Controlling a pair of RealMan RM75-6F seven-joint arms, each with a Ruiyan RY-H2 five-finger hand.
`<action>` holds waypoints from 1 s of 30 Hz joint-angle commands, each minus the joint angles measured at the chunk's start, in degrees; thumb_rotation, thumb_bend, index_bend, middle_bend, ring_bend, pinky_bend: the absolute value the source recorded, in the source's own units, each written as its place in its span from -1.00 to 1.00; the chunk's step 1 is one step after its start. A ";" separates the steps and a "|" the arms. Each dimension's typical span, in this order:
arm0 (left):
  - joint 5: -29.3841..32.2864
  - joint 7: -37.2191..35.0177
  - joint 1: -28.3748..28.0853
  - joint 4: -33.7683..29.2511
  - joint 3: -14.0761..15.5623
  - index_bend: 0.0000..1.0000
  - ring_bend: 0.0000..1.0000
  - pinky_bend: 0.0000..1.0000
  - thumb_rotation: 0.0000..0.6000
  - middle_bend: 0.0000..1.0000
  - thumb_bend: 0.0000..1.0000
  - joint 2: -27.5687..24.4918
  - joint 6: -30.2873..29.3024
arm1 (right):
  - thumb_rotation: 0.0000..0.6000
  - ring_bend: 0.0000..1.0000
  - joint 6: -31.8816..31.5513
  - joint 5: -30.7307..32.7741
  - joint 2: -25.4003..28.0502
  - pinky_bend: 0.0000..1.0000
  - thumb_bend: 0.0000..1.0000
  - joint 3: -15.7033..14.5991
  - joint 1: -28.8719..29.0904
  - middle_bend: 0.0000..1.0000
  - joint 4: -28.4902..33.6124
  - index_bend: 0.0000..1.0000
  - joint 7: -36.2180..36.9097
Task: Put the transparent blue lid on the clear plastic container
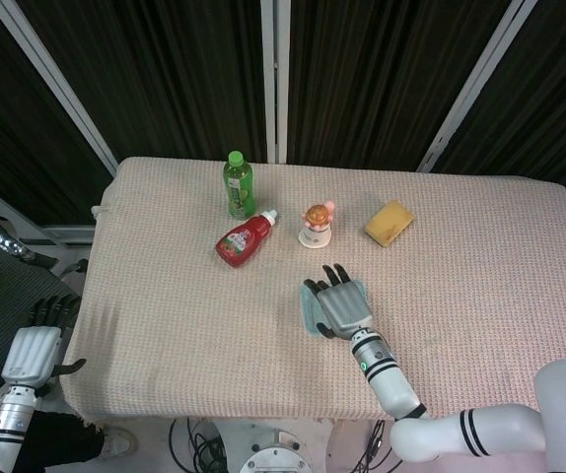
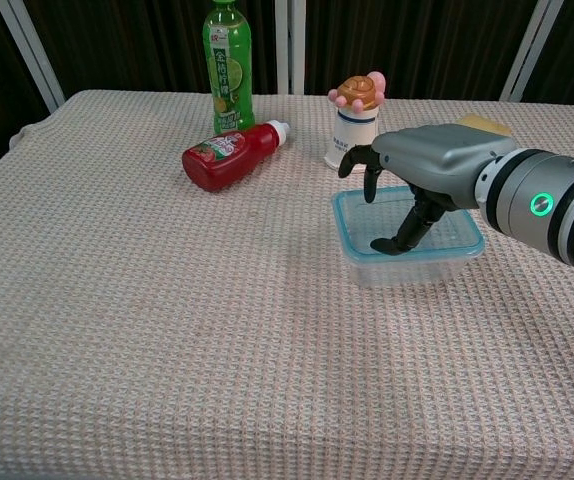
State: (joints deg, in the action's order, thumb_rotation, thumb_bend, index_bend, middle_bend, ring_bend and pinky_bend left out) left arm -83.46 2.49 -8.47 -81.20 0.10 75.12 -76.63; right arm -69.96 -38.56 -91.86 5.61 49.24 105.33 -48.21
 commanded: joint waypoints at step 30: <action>-0.04 -0.03 0.18 -0.19 0.01 -0.83 -1.00 -1.00 1.00 -0.90 -1.00 -0.23 -0.39 | 1.00 -1.00 -1.89 -9.87 7.08 -1.00 -1.00 -2.64 -6.70 -0.51 2.87 -0.77 5.94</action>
State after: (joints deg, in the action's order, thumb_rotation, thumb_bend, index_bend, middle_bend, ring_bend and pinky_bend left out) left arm -83.53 2.42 -8.31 -81.35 0.12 74.92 -77.00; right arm -72.29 -48.34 -85.17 3.23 42.91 108.42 -42.72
